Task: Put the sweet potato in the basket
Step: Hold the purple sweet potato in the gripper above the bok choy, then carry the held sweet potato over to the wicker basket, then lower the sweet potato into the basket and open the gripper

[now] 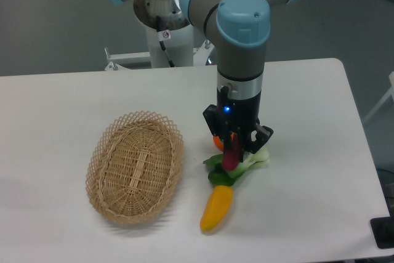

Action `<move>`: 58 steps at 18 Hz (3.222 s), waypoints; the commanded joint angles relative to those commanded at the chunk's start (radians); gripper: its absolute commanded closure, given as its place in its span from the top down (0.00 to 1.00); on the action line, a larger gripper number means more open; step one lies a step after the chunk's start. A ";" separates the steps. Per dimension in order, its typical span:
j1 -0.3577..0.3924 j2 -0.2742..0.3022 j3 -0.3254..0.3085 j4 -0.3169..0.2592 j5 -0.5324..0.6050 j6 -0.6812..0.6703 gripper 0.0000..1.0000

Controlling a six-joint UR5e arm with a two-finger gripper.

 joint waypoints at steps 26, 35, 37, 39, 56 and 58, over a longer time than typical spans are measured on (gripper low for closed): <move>-0.205 0.015 -0.253 0.210 0.086 -0.457 0.33; -0.397 -0.109 -0.256 0.265 0.181 -0.555 0.33; -0.409 -0.121 -0.261 0.262 0.179 -0.546 0.33; -0.416 -0.138 -0.259 0.264 0.181 -0.535 0.34; -0.425 -0.158 -0.318 0.265 0.187 -0.394 0.41; -0.425 -0.158 -0.314 0.265 0.187 -0.394 0.62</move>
